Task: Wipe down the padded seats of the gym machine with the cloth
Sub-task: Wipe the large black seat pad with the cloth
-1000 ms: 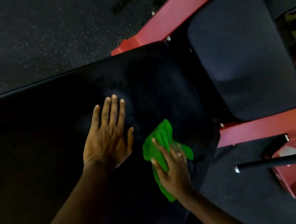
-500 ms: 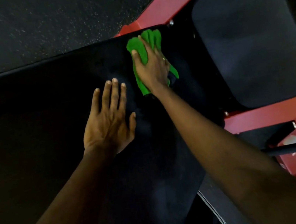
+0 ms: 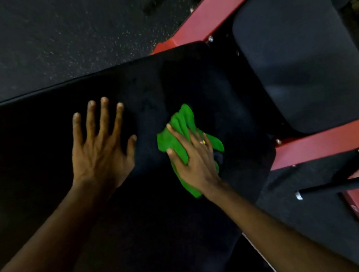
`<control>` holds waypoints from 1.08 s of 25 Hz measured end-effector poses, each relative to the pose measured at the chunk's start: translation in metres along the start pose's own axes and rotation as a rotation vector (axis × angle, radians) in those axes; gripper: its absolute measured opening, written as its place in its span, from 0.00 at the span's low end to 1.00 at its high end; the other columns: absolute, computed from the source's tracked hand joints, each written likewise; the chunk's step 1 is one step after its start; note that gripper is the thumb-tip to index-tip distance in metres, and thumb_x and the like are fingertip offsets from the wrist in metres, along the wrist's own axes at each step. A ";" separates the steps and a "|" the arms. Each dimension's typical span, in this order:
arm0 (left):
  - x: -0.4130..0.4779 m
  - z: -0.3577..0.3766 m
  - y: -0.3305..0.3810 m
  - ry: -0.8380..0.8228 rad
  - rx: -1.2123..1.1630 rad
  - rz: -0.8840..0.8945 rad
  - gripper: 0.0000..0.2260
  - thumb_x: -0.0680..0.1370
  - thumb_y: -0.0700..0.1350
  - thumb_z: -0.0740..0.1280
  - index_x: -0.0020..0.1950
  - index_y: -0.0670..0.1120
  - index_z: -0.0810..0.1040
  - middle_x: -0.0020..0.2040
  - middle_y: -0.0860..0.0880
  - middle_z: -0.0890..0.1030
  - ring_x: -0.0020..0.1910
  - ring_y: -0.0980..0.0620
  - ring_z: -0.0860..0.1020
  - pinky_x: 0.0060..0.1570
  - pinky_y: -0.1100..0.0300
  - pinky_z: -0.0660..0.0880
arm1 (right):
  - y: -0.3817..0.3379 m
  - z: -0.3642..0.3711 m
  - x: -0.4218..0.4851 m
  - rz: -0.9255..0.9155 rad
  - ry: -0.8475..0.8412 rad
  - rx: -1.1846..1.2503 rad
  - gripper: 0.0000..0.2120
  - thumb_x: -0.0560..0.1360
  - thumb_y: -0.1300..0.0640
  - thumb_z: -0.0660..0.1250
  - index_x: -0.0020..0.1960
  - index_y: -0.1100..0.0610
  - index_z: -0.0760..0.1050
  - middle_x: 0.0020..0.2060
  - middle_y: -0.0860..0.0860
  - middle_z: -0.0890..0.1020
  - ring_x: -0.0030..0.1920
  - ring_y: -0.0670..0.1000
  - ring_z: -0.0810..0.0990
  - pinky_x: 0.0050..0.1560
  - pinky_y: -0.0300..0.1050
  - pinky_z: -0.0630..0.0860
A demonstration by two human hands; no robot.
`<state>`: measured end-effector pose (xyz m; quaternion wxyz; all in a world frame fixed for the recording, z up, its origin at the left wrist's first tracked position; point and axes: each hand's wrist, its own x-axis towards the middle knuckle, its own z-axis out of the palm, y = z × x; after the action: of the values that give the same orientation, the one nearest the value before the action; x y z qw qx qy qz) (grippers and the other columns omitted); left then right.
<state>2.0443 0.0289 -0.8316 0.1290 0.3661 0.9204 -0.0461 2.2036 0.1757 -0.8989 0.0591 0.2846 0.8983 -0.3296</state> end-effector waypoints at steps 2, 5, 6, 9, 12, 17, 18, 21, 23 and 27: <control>-0.004 0.002 -0.004 -0.009 0.064 -0.001 0.33 0.81 0.58 0.50 0.83 0.43 0.56 0.82 0.38 0.55 0.81 0.37 0.52 0.79 0.39 0.46 | -0.030 0.005 0.065 -0.040 0.049 -0.018 0.28 0.80 0.37 0.56 0.78 0.38 0.62 0.75 0.50 0.71 0.75 0.59 0.68 0.74 0.63 0.62; 0.002 0.006 0.001 -0.018 0.095 0.000 0.33 0.82 0.59 0.48 0.83 0.43 0.53 0.82 0.37 0.53 0.82 0.36 0.50 0.78 0.37 0.46 | -0.052 0.005 0.141 -0.067 0.082 -0.011 0.28 0.79 0.37 0.56 0.78 0.40 0.63 0.75 0.51 0.72 0.75 0.59 0.69 0.73 0.64 0.64; 0.002 0.005 0.001 -0.029 0.097 -0.008 0.33 0.82 0.59 0.47 0.83 0.43 0.53 0.82 0.37 0.52 0.82 0.37 0.49 0.78 0.37 0.46 | -0.049 0.006 0.150 -0.058 0.097 -0.001 0.28 0.79 0.37 0.56 0.78 0.40 0.63 0.75 0.51 0.72 0.75 0.59 0.69 0.73 0.63 0.64; -0.001 0.005 0.000 -0.051 0.130 -0.026 0.32 0.83 0.58 0.45 0.84 0.43 0.48 0.83 0.38 0.48 0.82 0.37 0.46 0.78 0.37 0.45 | -0.044 0.012 0.137 0.259 0.160 0.090 0.28 0.81 0.38 0.56 0.80 0.41 0.61 0.77 0.52 0.69 0.76 0.57 0.66 0.75 0.60 0.62; 0.000 0.004 0.003 -0.055 0.130 -0.013 0.32 0.83 0.58 0.45 0.84 0.43 0.47 0.83 0.38 0.48 0.82 0.37 0.45 0.78 0.37 0.45 | -0.052 0.013 0.104 0.181 0.127 0.018 0.27 0.82 0.39 0.57 0.79 0.40 0.61 0.76 0.54 0.70 0.76 0.58 0.66 0.76 0.58 0.61; 0.002 0.002 0.000 -0.047 0.115 -0.010 0.32 0.83 0.57 0.48 0.83 0.42 0.49 0.83 0.37 0.50 0.82 0.36 0.48 0.78 0.37 0.46 | 0.002 -0.006 0.137 -0.140 0.063 -0.041 0.27 0.82 0.41 0.58 0.79 0.45 0.64 0.71 0.54 0.75 0.72 0.57 0.72 0.74 0.61 0.66; 0.002 0.002 0.000 -0.051 0.113 -0.011 0.32 0.83 0.57 0.48 0.84 0.42 0.48 0.83 0.37 0.49 0.82 0.36 0.47 0.78 0.37 0.46 | 0.005 -0.004 0.146 -0.080 0.073 -0.029 0.27 0.81 0.41 0.58 0.79 0.45 0.64 0.72 0.54 0.74 0.73 0.57 0.72 0.74 0.61 0.66; 0.001 0.001 0.001 -0.062 0.107 -0.008 0.34 0.83 0.59 0.49 0.84 0.43 0.46 0.83 0.37 0.47 0.82 0.36 0.46 0.78 0.37 0.45 | -0.020 0.005 0.130 0.167 0.104 0.026 0.29 0.80 0.37 0.57 0.79 0.42 0.62 0.75 0.54 0.71 0.75 0.58 0.68 0.75 0.61 0.63; 0.003 0.003 0.000 -0.059 0.116 -0.013 0.33 0.83 0.58 0.48 0.84 0.42 0.46 0.83 0.37 0.47 0.82 0.36 0.46 0.78 0.37 0.45 | -0.045 0.011 0.095 0.162 0.124 0.010 0.28 0.80 0.38 0.56 0.79 0.42 0.62 0.76 0.54 0.70 0.75 0.58 0.67 0.76 0.59 0.63; 0.003 0.003 0.000 -0.046 0.115 -0.018 0.34 0.81 0.58 0.46 0.83 0.42 0.48 0.83 0.37 0.49 0.81 0.35 0.48 0.77 0.37 0.45 | -0.052 0.006 0.102 -0.080 0.039 -0.009 0.27 0.80 0.39 0.57 0.78 0.40 0.63 0.75 0.51 0.71 0.75 0.57 0.69 0.73 0.62 0.65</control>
<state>2.0426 0.0302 -0.8355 0.1285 0.3635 0.9163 -0.1083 2.0901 0.1879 -0.9048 0.0294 0.2545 0.9113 -0.3222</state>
